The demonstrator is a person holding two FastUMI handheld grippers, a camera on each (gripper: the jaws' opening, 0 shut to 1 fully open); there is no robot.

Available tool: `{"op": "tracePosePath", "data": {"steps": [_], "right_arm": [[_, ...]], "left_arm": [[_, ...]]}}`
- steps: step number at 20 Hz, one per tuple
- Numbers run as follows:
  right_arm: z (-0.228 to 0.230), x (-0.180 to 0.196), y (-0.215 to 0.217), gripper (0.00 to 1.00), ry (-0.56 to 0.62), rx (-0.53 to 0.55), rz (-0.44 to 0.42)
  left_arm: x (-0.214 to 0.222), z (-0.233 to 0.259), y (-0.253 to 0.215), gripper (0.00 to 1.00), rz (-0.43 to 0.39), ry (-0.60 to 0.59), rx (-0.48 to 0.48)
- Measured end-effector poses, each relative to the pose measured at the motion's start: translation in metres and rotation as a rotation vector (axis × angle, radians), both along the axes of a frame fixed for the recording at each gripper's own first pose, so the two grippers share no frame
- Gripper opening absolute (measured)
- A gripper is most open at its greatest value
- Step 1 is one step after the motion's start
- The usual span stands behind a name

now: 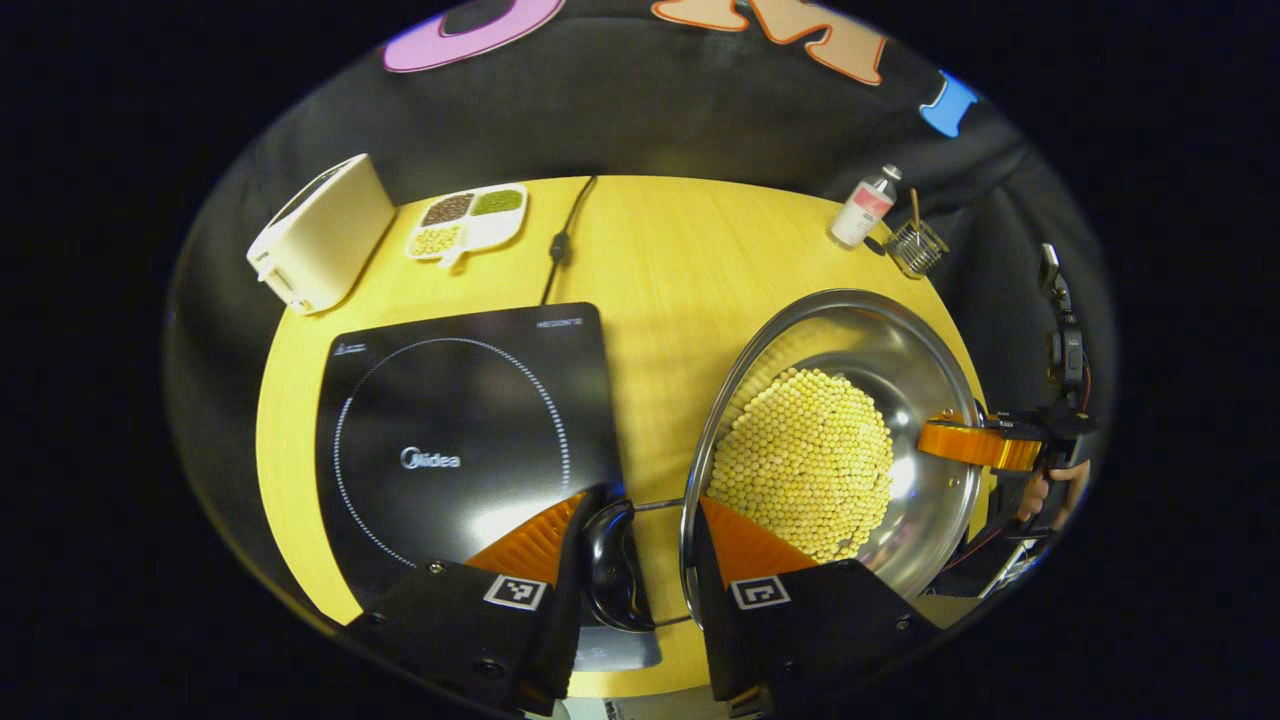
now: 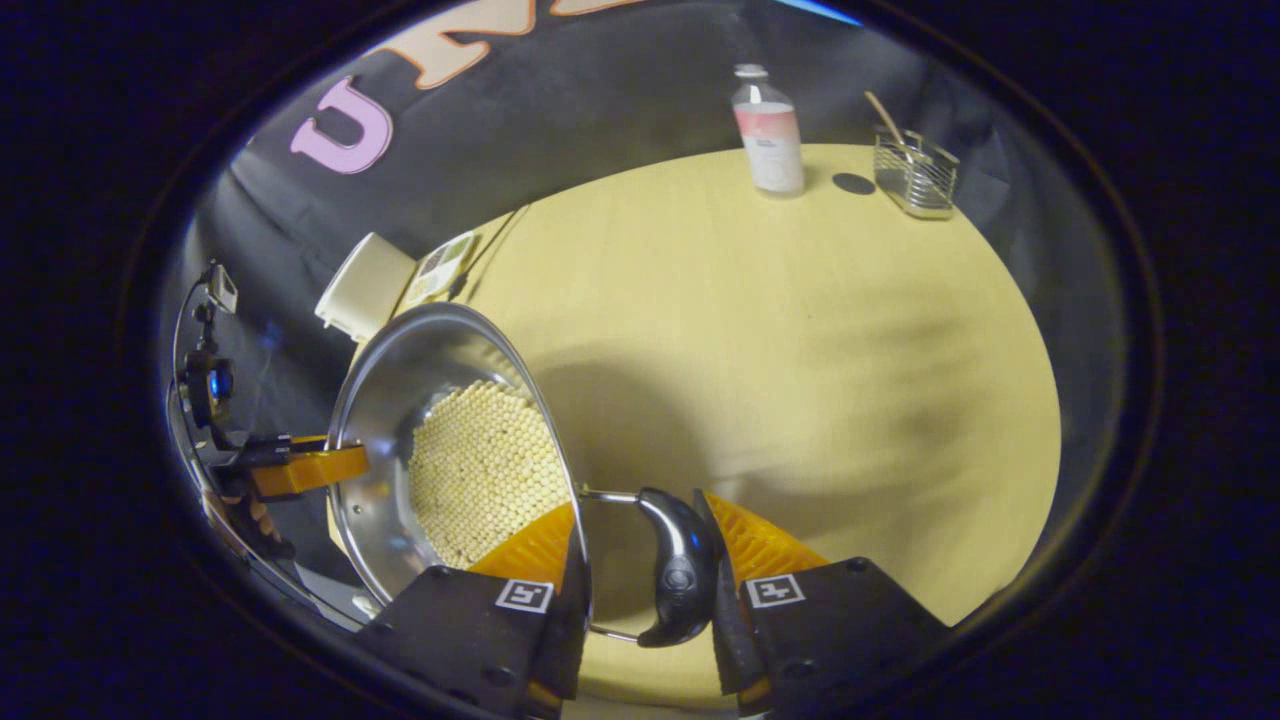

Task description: First push the handle of the pot to place it horizontally, then grasp the pot with both hands and set it on the induction cooktop.

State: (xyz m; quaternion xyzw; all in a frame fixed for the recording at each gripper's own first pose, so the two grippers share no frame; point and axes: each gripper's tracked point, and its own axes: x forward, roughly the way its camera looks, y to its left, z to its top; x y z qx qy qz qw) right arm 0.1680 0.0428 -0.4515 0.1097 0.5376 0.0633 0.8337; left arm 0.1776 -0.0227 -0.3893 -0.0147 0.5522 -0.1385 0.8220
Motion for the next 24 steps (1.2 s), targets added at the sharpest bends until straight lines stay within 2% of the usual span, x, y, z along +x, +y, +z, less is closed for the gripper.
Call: {"op": "tracePosePath", "data": {"steps": [5, 11, 12, 14, 15, 16, 17, 19, 20, 21, 23, 24], "right_arm": [[0.011, -0.002, 0.053, 0.55, -0.006, -0.02, -0.004], [0.008, 0.002, 0.134, 0.55, 0.004, -0.085, -0.038], [0.009, 0.001, 0.147, 0.48, 0.008, -0.095, -0.046], [0.005, 0.003, 0.169, 0.48, 0.003, -0.123, -0.052], [0.006, 0.005, 0.181, 0.55, 0.006, -0.128, -0.06], [0.006, 0.006, 0.191, 0.55, 0.011, -0.129, -0.07], [0.003, 0.007, 0.198, 0.48, 0.019, -0.129, -0.079], [-0.001, 0.013, 0.212, 0.48, 0.031, -0.131, -0.095], [-0.002, 0.015, 0.218, 0.55, 0.033, -0.13, -0.104], [-0.002, 0.018, 0.224, 0.48, 0.036, -0.13, -0.113], [-0.005, 0.021, 0.236, 0.48, 0.04, -0.128, -0.128], [-0.007, 0.023, 0.242, 0.55, 0.043, -0.124, -0.132]], "left_arm": [[0.005, 0.007, 0.052, 0.53, -0.01, -0.023, -0.014], [0.026, -0.01, 0.131, 0.52, -0.035, -0.03, -0.062], [0.028, -0.014, 0.144, 0.53, -0.04, -0.028, -0.069], [0.035, -0.018, 0.167, 0.52, -0.058, -0.031, -0.079], [0.039, -0.019, 0.177, 0.52, -0.068, -0.038, -0.079], [0.044, -0.02, 0.185, 0.53, -0.079, -0.049, -0.077], [0.049, -0.021, 0.193, 0.52, -0.09, -0.057, -0.075], [0.058, -0.023, 0.204, 0.52, -0.114, -0.069, -0.065], [0.062, -0.02, 0.208, 0.53, -0.127, -0.083, -0.058], [0.067, -0.02, 0.214, 0.52, -0.136, -0.089, -0.054], [0.078, -0.024, 0.226, 0.52, -0.158, -0.107, -0.046], [0.082, -0.025, 0.232, 0.52, -0.169, -0.119, -0.037]]}}
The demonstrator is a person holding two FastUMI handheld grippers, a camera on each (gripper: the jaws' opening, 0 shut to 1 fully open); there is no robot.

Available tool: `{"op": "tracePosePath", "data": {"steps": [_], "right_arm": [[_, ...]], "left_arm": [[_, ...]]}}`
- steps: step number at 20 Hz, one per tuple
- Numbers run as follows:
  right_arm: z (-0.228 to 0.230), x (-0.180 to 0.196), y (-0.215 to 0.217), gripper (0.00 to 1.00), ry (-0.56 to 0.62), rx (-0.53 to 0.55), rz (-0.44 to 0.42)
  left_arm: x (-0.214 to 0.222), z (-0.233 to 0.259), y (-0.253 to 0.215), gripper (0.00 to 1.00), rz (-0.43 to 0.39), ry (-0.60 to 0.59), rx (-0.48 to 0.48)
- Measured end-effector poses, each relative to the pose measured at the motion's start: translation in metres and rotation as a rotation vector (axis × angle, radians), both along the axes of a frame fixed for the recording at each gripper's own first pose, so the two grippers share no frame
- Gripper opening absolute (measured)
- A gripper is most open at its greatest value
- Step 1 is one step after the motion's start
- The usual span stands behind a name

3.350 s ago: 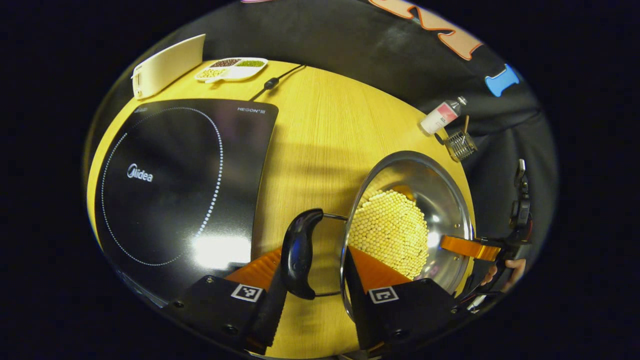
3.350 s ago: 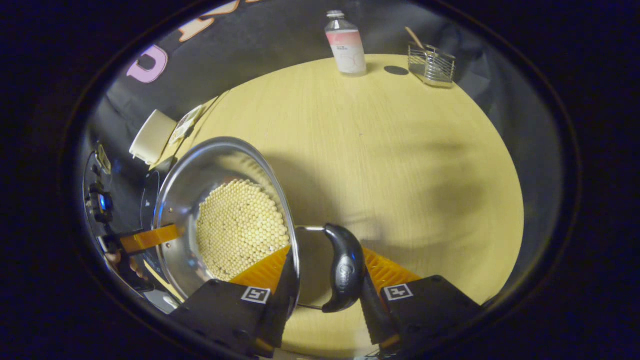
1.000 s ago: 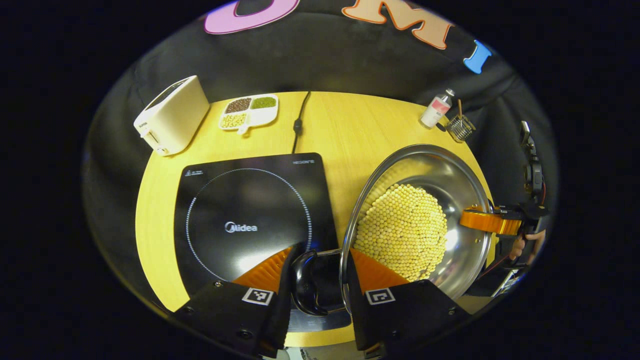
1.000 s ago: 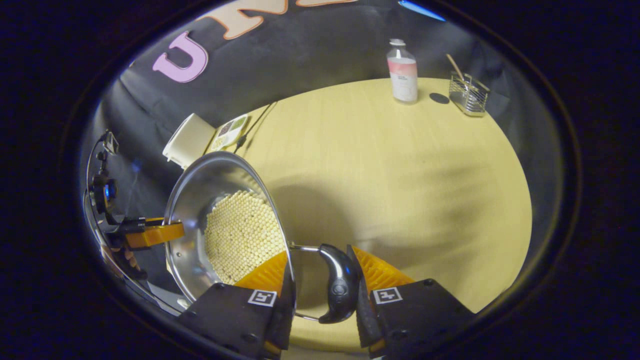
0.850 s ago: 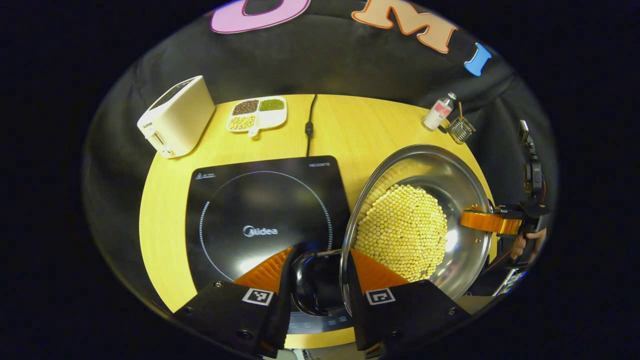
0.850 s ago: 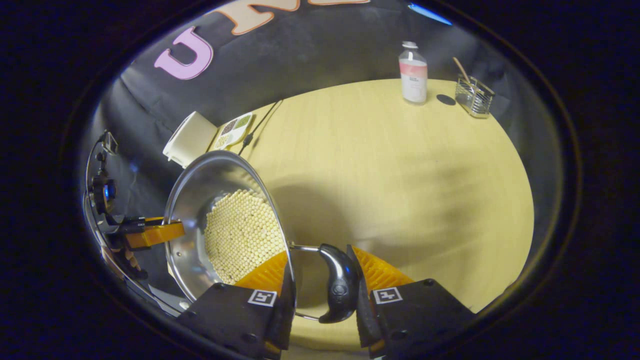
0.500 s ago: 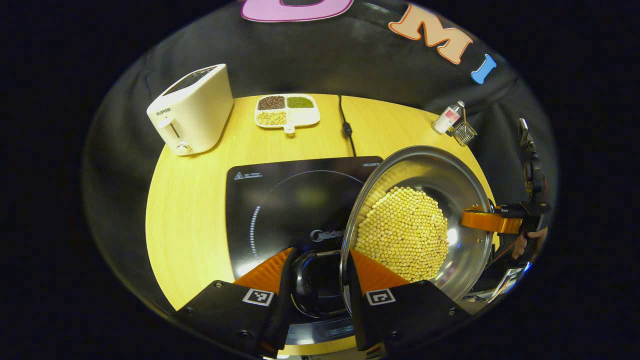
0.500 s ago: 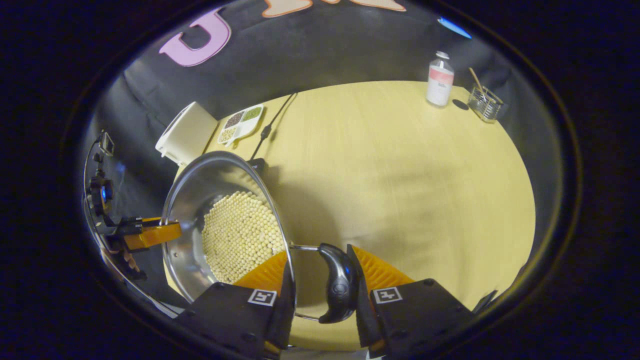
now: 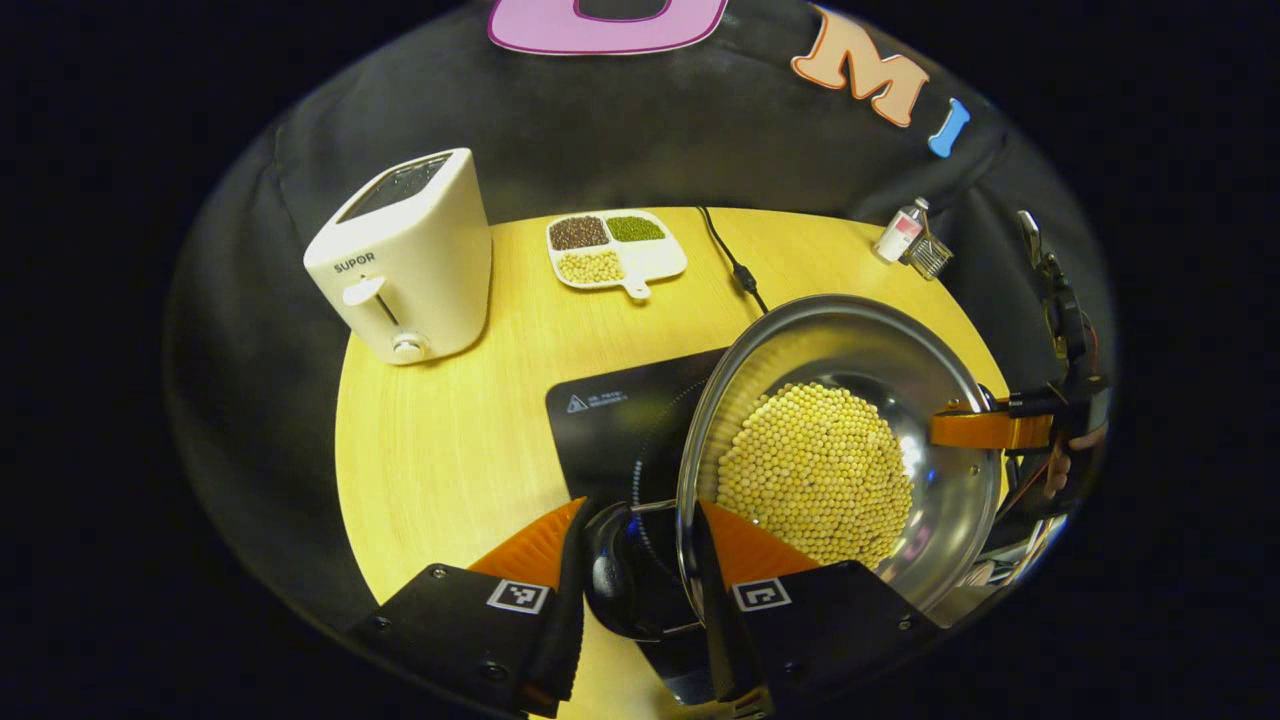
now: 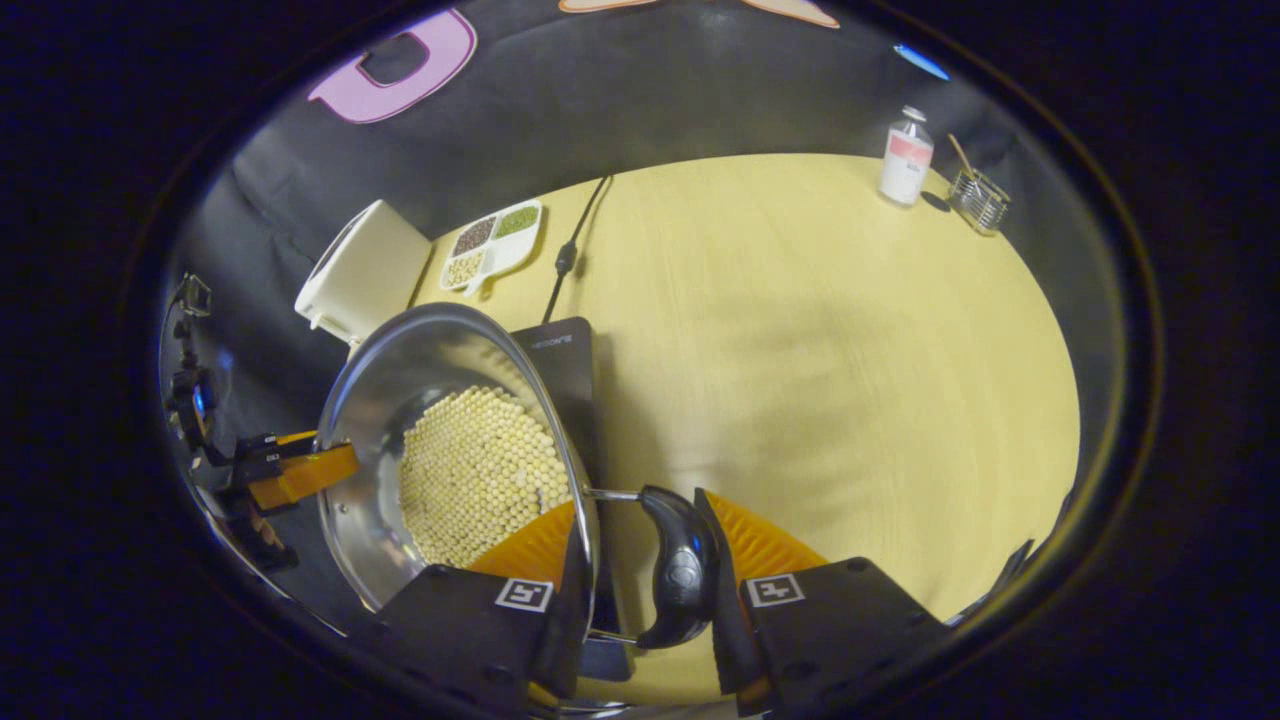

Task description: First push the handle of the pot to place it horizontally, then grasp the pot with both hands and set it on the induction cooktop.

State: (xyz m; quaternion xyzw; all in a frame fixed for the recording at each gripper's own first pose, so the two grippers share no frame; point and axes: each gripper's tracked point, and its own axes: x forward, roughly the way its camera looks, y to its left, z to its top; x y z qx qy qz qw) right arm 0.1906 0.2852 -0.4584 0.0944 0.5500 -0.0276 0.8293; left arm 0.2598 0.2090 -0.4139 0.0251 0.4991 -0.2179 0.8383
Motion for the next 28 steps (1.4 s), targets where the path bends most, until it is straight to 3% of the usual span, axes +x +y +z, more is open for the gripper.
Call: {"op": "tracePosePath", "data": {"steps": [1, 2, 4, 5, 6, 7, 10, 13, 16, 19, 23, 25, 28], "right_arm": [[-0.002, 0.001, 0.006, 0.55, 0.002, 0.005, -0.005], [-0.004, 0.001, 0.011, 0.48, 0.004, 0.011, -0.008], [-0.005, 0.004, 0.017, 0.48, -0.004, 0.016, -0.007], [-0.004, 0.004, 0.019, 0.55, -0.008, 0.016, -0.006], [-0.005, 0.002, 0.019, 0.48, -0.008, 0.01, -0.007], [-0.006, 0.0, 0.019, 0.5, -0.007, -0.001, -0.008], [-0.005, -0.004, 0.014, 0.61, -0.027, -0.05, 0.002], [0.012, -0.006, 0.005, 0.64, -0.079, -0.05, 0.006], [0.03, -0.011, -0.002, 0.86, -0.125, -0.007, -0.012], [0.055, -0.012, -0.008, 0.81, -0.207, 0.033, -0.006], [0.087, -0.024, -0.024, 0.98, -0.297, 0.08, 0.053], [0.104, -0.037, -0.039, 0.94, -0.34, 0.094, 0.093], [0.137, -0.06, -0.069, 0.97, -0.45, 0.112, 0.135]], "left_arm": [[0.002, 0.0, 0.006, 0.53, -0.002, -0.011, 0.007], [0.003, 0.001, 0.01, 0.52, 0.0, -0.022, 0.011], [0.003, 0.001, 0.018, 0.53, 0.008, -0.037, 0.013], [0.002, 0.0, 0.02, 0.53, 0.015, -0.04, 0.009], [0.001, 0.0, 0.021, 0.56, 0.025, -0.045, 0.005], [-0.001, -0.002, 0.023, 0.58, 0.047, -0.043, 0.007], [-0.007, 0.0, 0.028, 0.7, 0.122, -0.05, 0.024], [-0.014, 0.009, 0.033, 0.77, 0.159, -0.097, 0.037], [-0.014, 0.03, 0.04, 0.82, 0.192, -0.196, 0.06], [-0.023, 0.06, 0.035, 0.83, 0.237, -0.285, 0.049], [-0.05, 0.096, 0.02, 0.83, 0.312, -0.354, 0.063], [-0.071, 0.117, 0.004, 0.82, 0.361, -0.385, 0.078], [-0.104, 0.156, -0.039, 0.82, 0.397, -0.473, 0.077]]}}
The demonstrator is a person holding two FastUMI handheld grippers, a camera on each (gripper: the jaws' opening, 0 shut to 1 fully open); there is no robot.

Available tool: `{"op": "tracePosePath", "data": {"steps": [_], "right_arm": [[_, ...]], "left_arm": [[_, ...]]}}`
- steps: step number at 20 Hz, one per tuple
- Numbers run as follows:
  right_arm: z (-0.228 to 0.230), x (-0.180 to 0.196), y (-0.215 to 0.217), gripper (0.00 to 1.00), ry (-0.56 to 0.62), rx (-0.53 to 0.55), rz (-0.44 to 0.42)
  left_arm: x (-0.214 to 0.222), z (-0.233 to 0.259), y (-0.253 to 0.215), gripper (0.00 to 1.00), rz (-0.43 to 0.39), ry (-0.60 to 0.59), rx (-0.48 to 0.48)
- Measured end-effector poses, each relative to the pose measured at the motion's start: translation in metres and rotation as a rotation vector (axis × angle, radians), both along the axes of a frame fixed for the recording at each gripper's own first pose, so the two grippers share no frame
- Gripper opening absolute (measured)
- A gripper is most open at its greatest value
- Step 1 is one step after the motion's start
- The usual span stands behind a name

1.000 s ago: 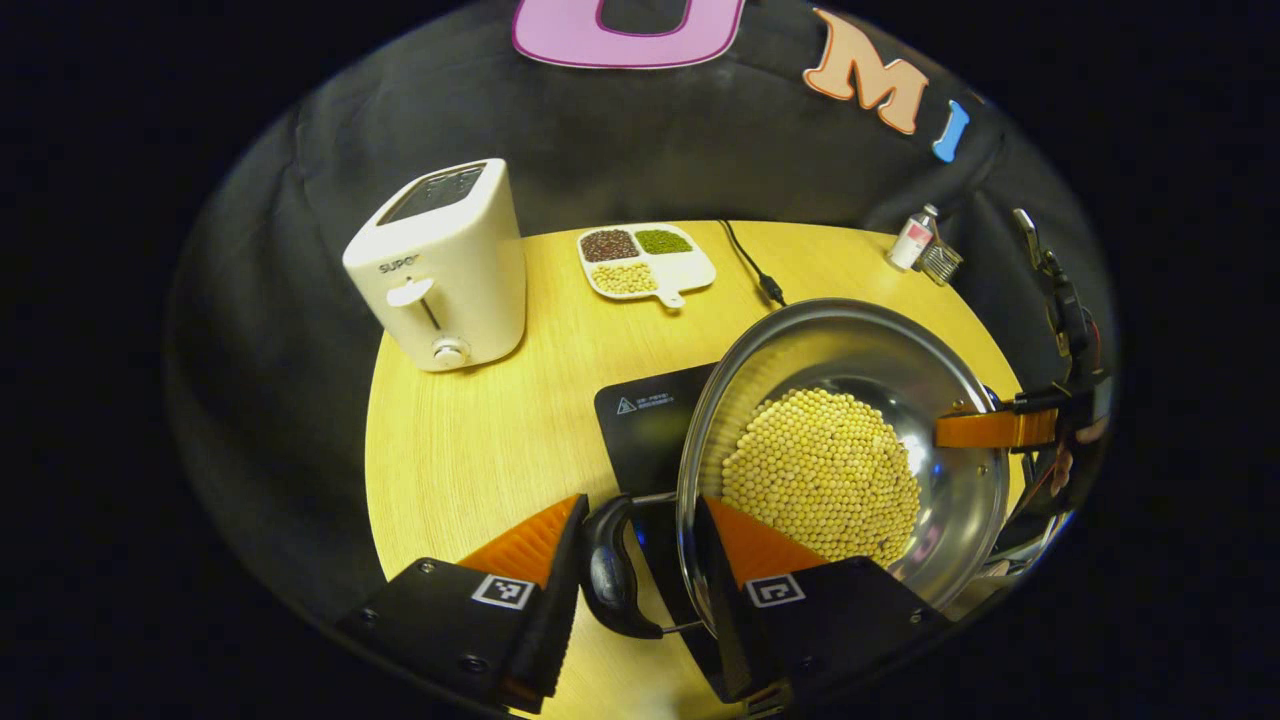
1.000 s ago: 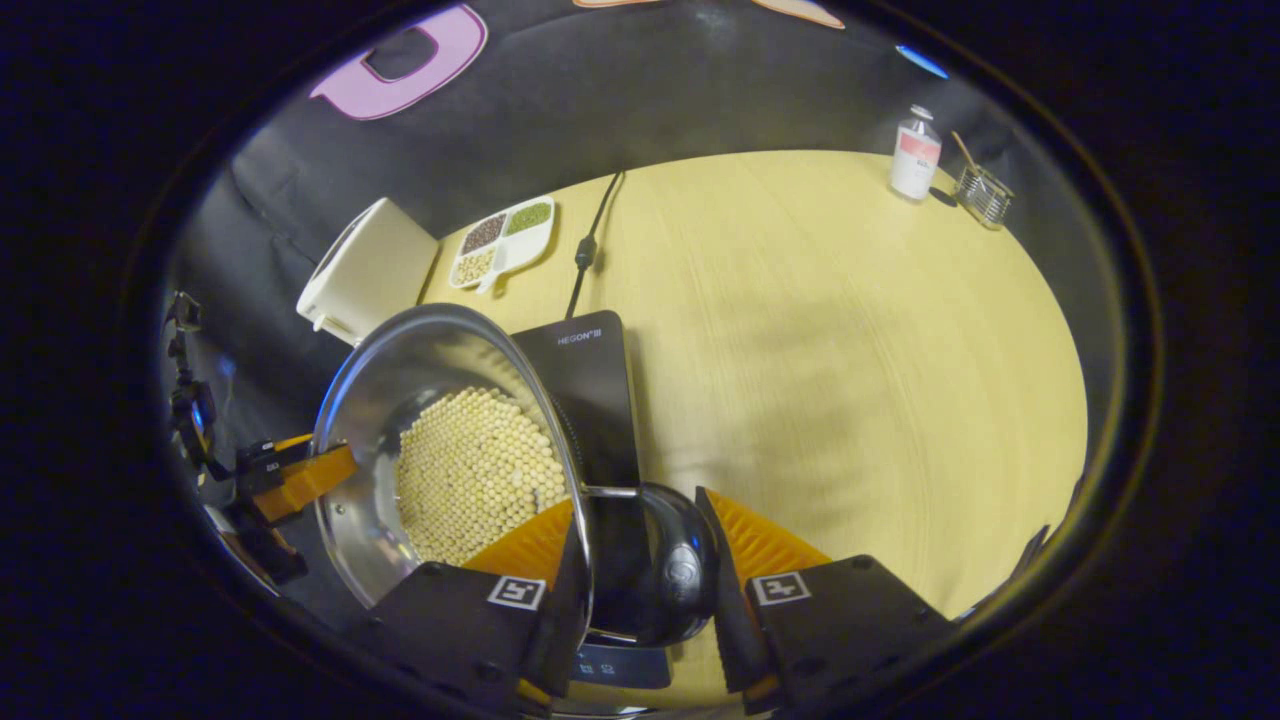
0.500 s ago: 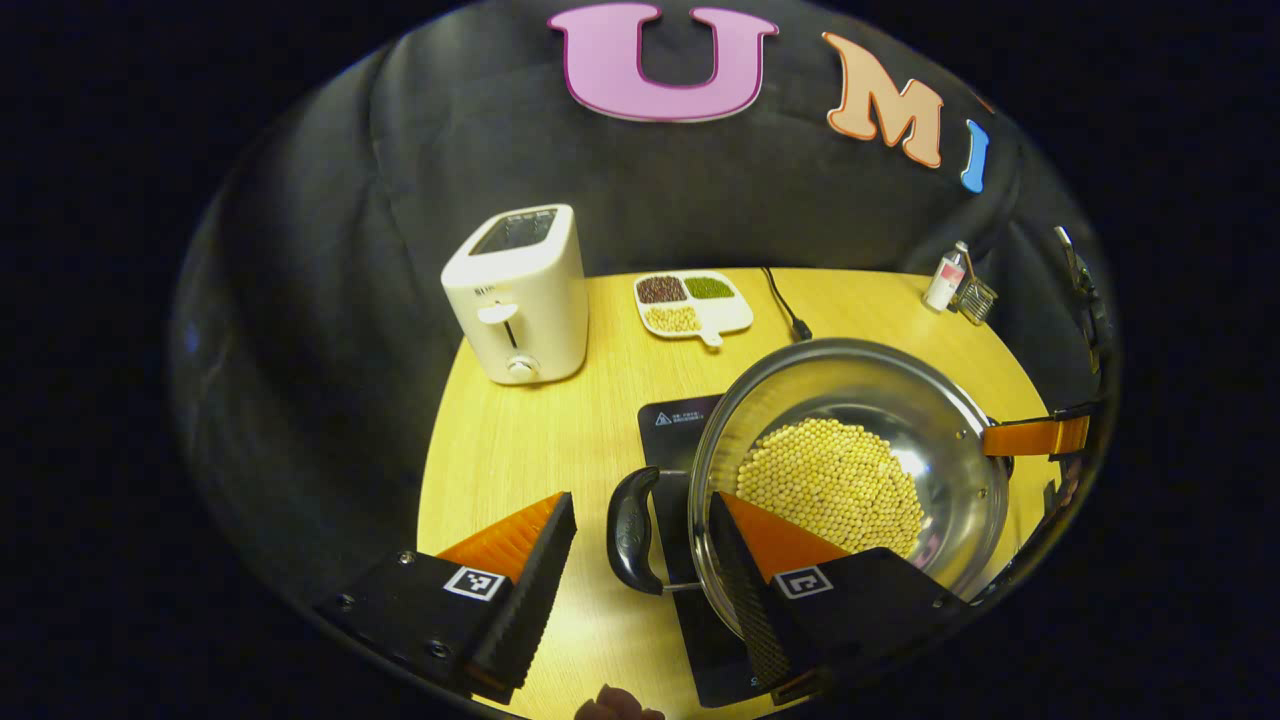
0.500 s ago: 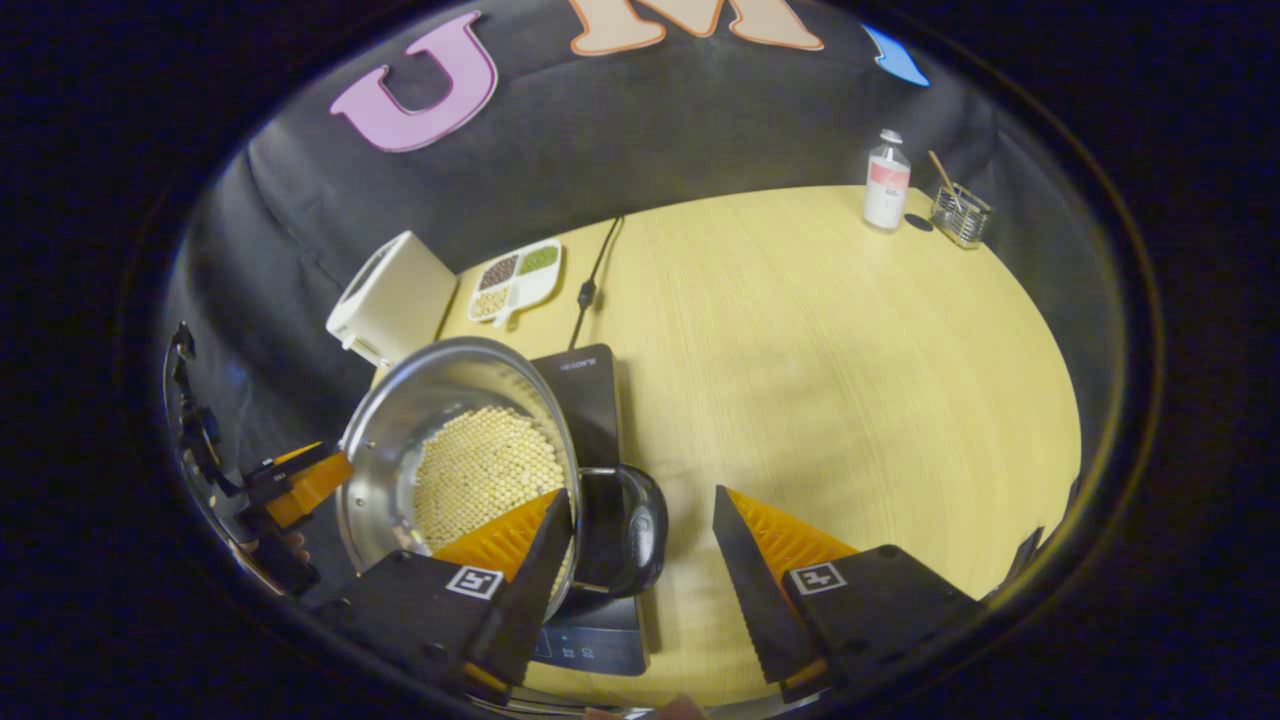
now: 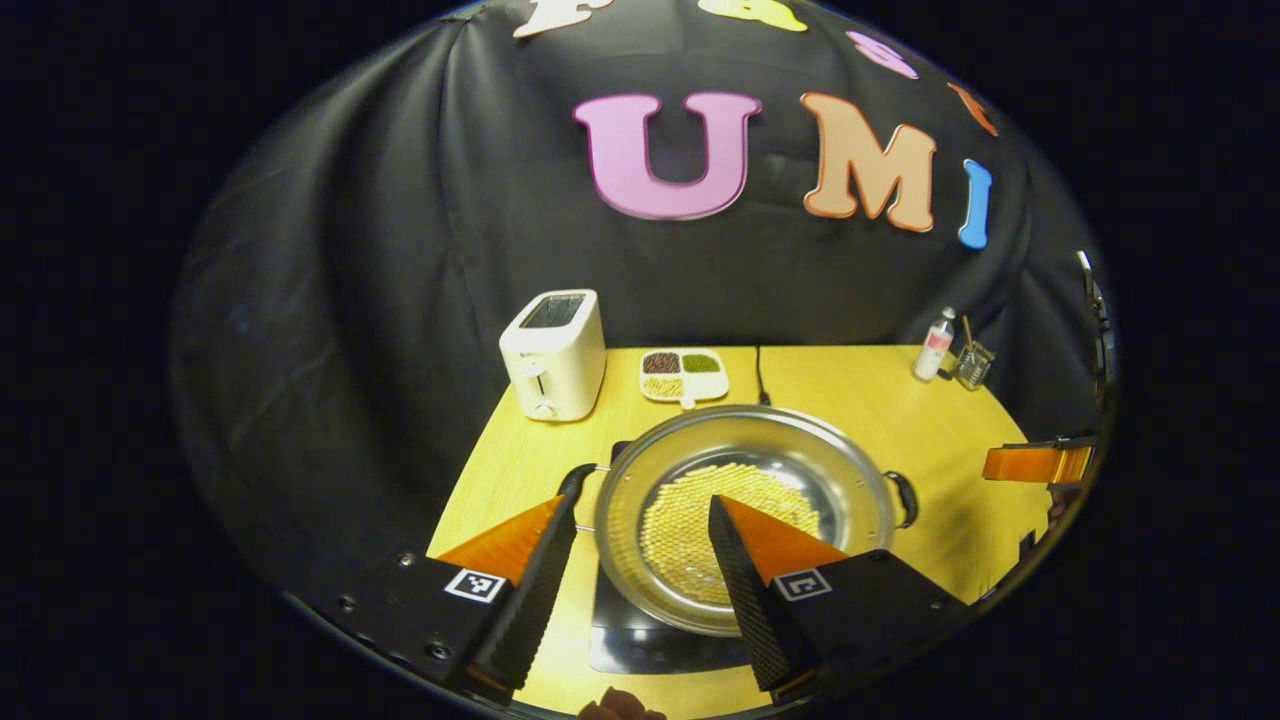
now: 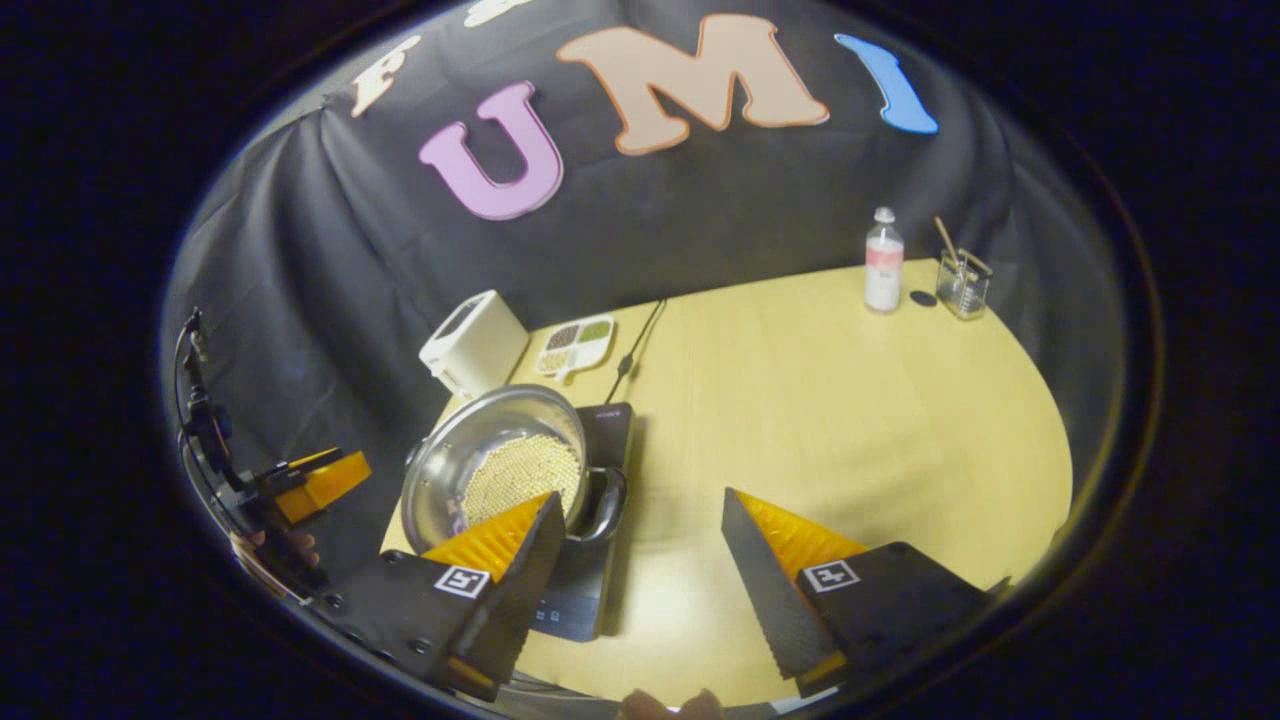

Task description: First push the handle of the pot to place it horizontally, then grasp the pot with both hands and set it on the induction cooktop.

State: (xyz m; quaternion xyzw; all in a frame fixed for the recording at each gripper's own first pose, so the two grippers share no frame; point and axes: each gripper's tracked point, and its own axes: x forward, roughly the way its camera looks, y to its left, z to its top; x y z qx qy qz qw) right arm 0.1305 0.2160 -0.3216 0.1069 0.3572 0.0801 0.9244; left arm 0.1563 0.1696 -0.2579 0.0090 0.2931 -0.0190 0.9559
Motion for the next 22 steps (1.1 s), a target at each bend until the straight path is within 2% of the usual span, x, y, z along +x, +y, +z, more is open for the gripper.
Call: {"op": "tracePosePath", "data": {"steps": [3, 4, 5, 6, 9, 15, 16, 17, 22], "right_arm": [[0.044, -0.023, -0.035, 0.97, -0.167, 0.021, -0.005], [0.062, -0.035, -0.054, 0.92, -0.215, 0.041, -0.021], [0.075, -0.046, -0.068, 0.97, -0.248, 0.062, -0.032], [0.078, -0.056, -0.078, 0.92, -0.268, 0.07, -0.039], [0.096, -0.072, -0.115, 0.92, -0.326, 0.084, -0.091], [0.139, -0.1, -0.15, 0.92, -0.452, 0.067, -0.148], [0.148, -0.107, -0.147, 0.97, -0.478, 0.059, -0.153], [0.157, -0.111, -0.148, 0.92, -0.501, 0.048, -0.163], [0.184, -0.15, -0.152, 0.91, -0.559, -0.042, -0.197]], "left_arm": [[-0.04, 0.027, -0.063, 0.82, 0.023, -0.055, -0.045], [-0.052, 0.035, -0.078, 0.82, 0.025, -0.063, -0.05], [-0.063, 0.045, -0.092, 0.82, 0.024, -0.082, -0.055], [-0.07, 0.058, -0.106, 0.82, 0.018, -0.115, -0.066], [-0.088, 0.087, -0.138, 0.82, 0.001, -0.171, -0.078], [-0.11, 0.151, -0.17, 0.82, -0.058, -0.313, -0.051], [-0.115, 0.157, -0.173, 0.81, -0.07, -0.329, -0.047], [-0.118, 0.164, -0.178, 0.82, -0.083, -0.351, -0.051], [-0.142, 0.182, -0.185, 0.8, -0.133, -0.421, -0.076]]}}
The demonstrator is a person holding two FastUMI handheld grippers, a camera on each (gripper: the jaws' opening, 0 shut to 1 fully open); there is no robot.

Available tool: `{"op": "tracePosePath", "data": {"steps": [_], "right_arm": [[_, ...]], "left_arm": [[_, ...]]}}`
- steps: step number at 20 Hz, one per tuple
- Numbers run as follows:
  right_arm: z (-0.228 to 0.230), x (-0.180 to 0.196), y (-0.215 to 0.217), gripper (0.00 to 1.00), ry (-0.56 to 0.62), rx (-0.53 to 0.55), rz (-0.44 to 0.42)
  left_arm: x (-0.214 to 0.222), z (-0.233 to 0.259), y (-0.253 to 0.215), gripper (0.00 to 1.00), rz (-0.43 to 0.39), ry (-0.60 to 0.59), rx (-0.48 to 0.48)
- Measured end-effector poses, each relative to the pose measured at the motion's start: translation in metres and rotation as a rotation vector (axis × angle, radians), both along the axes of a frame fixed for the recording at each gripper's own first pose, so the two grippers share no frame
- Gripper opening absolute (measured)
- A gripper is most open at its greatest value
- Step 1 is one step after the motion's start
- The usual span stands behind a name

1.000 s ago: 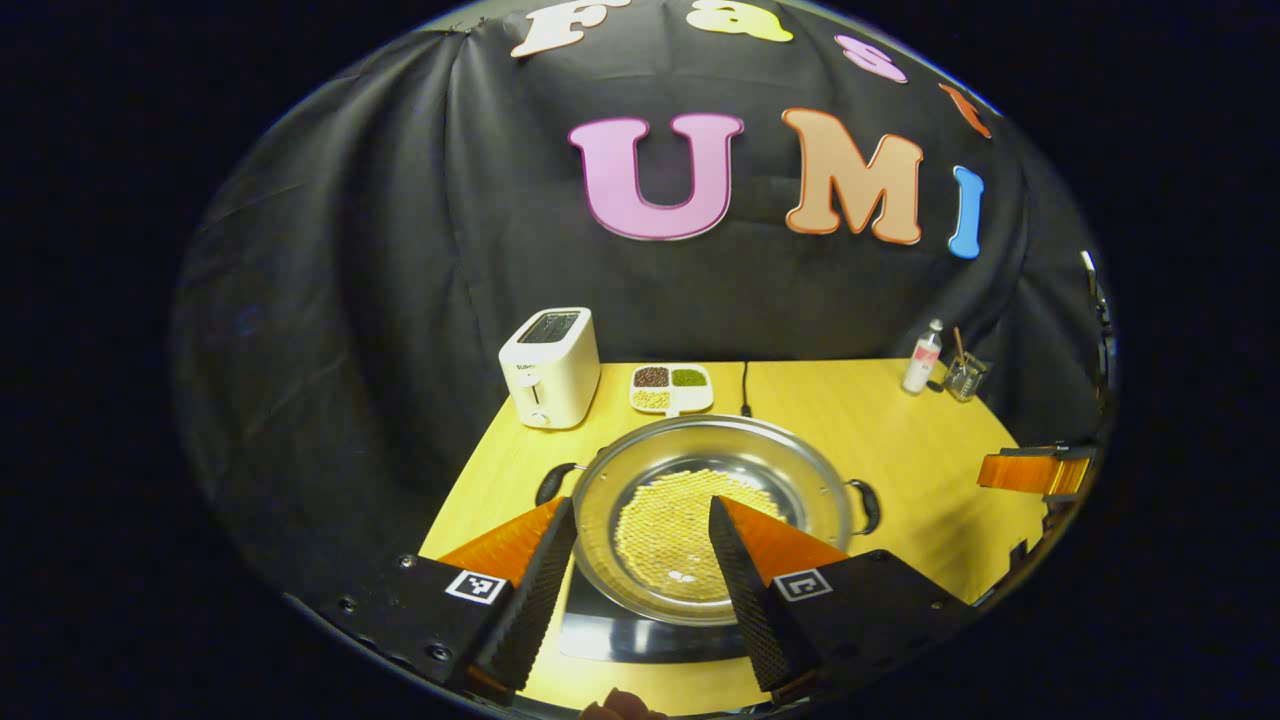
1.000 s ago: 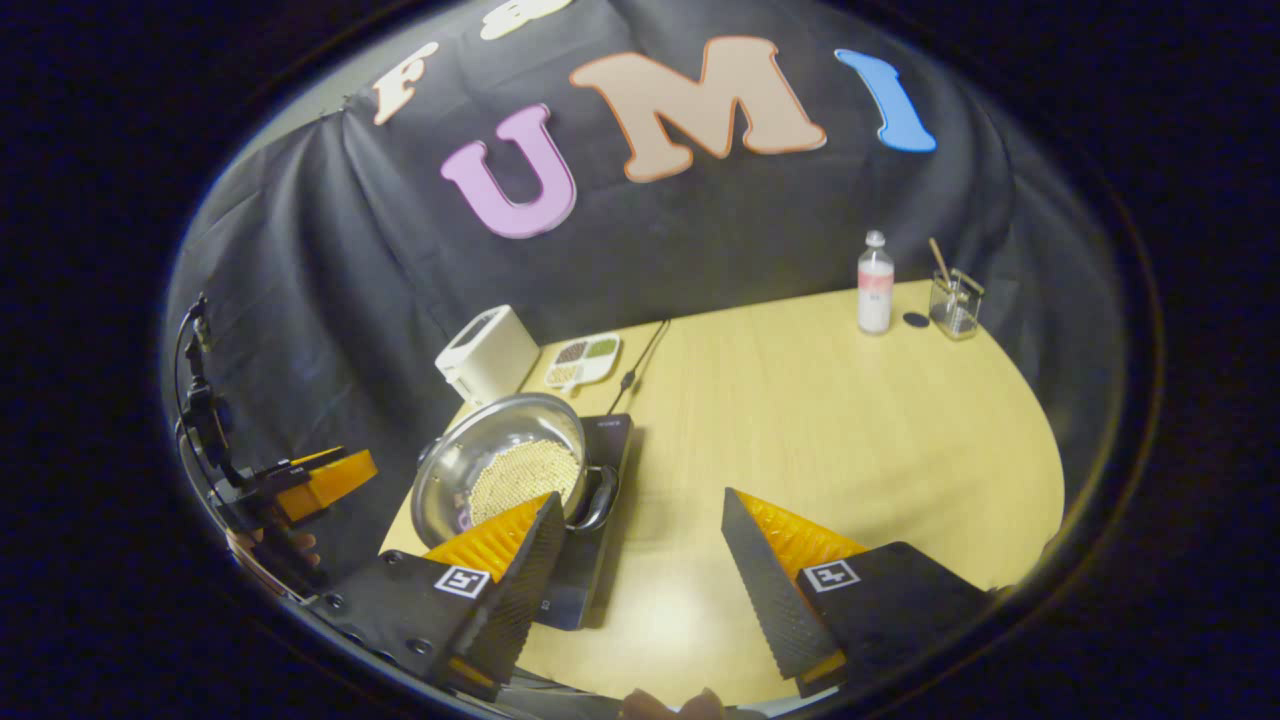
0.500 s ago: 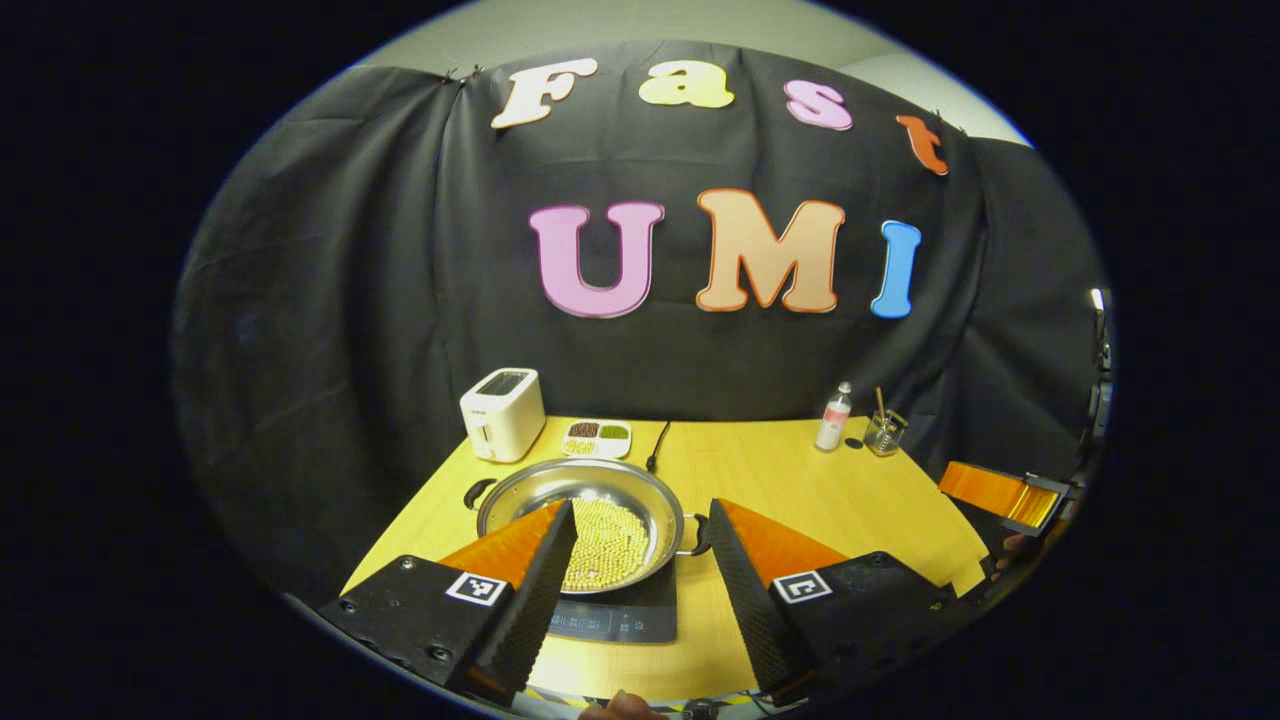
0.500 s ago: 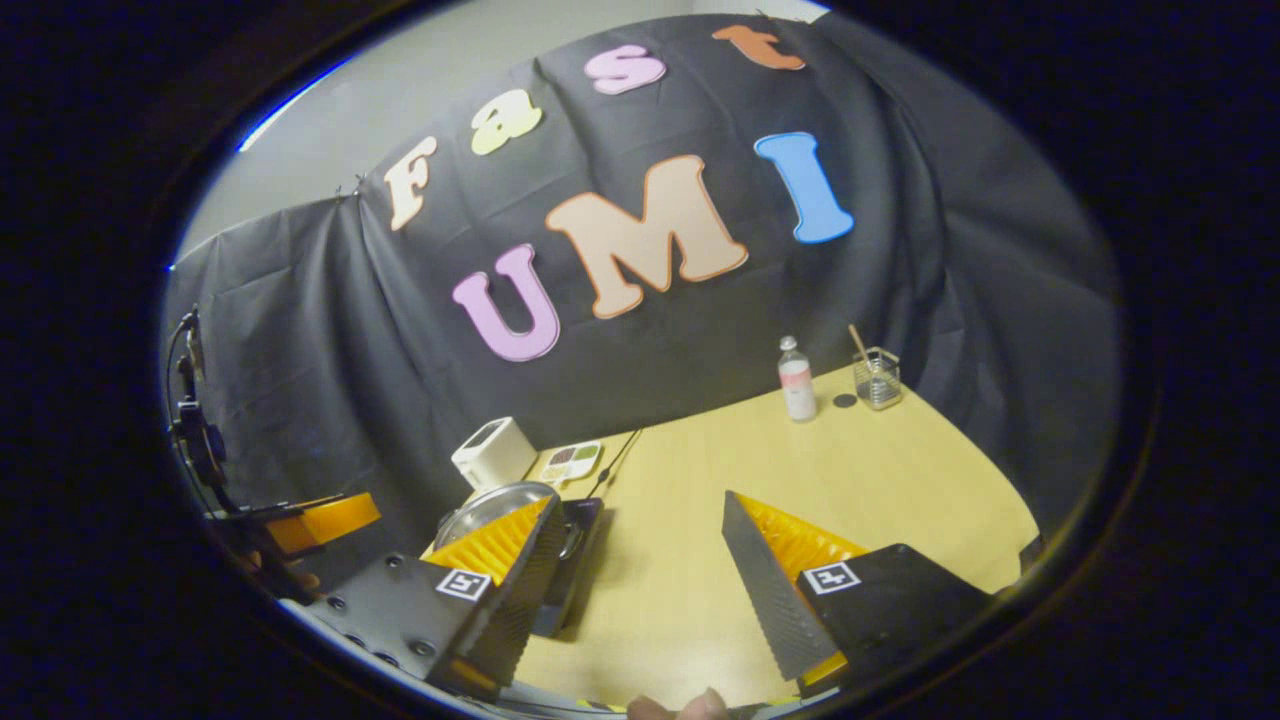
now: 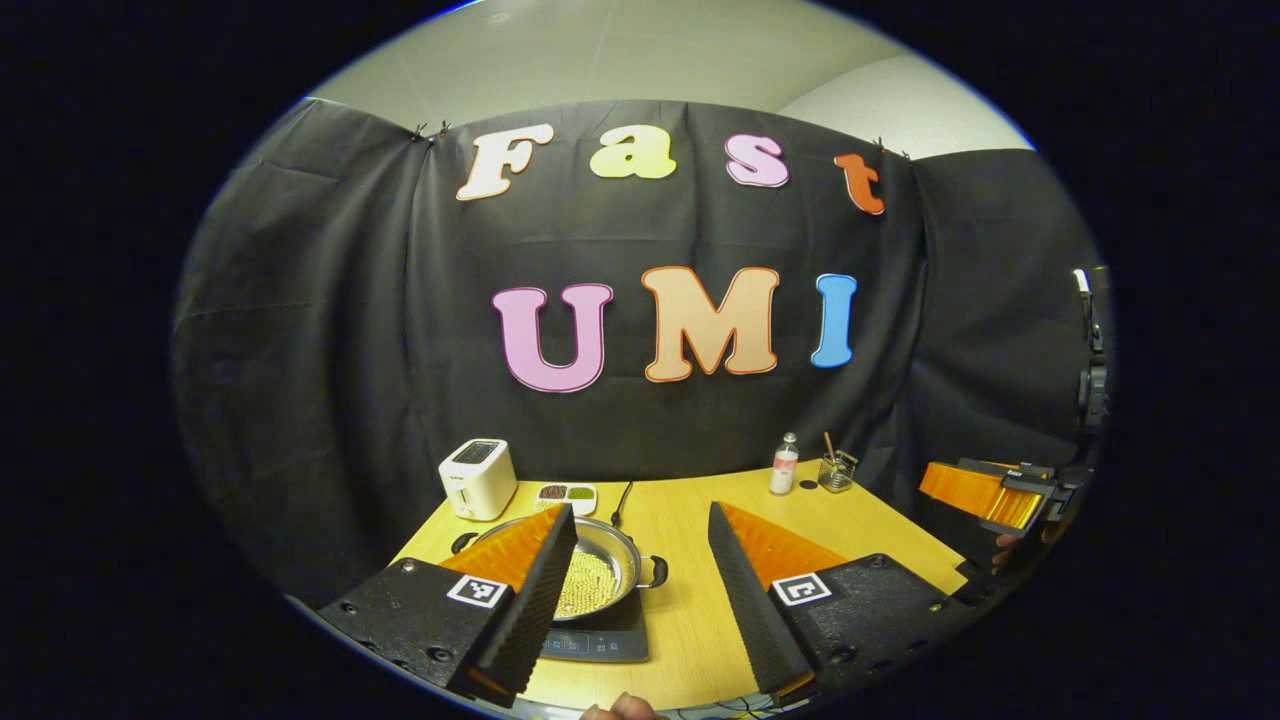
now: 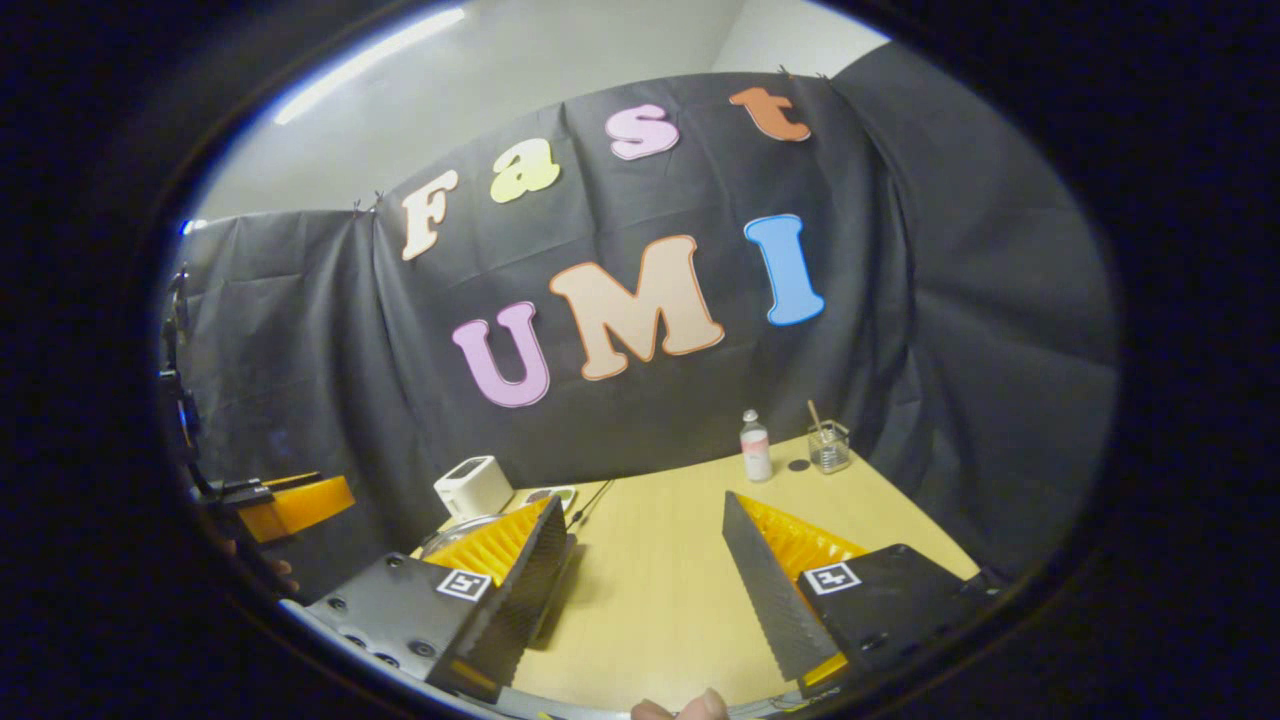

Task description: First push the handle of the pot to place it horizontally, then grasp the pot with both hands and set it on the induction cooktop.

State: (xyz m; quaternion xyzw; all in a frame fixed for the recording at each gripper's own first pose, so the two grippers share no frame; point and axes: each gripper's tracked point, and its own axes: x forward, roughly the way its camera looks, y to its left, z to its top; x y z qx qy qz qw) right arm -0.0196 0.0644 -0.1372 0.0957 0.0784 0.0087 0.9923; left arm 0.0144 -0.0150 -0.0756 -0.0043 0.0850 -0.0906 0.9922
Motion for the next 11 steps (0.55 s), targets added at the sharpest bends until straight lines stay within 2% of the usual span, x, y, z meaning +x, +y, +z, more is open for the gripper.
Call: {"op": "tracePosePath", "data": {"steps": [6, 8, 11], "right_arm": [[0.003, -0.048, 0.009, 0.91, -0.005, -0.093, -0.037], [0.014, -0.053, 0.017, 0.92, -0.02, -0.08, -0.034], [0.026, -0.048, 0.018, 0.92, -0.055, -0.118, -0.036]], "left_arm": [[-0.028, -0.002, 0.007, 0.8, -0.029, -0.016, -0.055], [-0.037, 0.0, 0.021, 0.81, 0.0, -0.01, -0.06], [-0.041, 0.013, 0.038, 0.81, 0.044, -0.048, -0.04]]}}
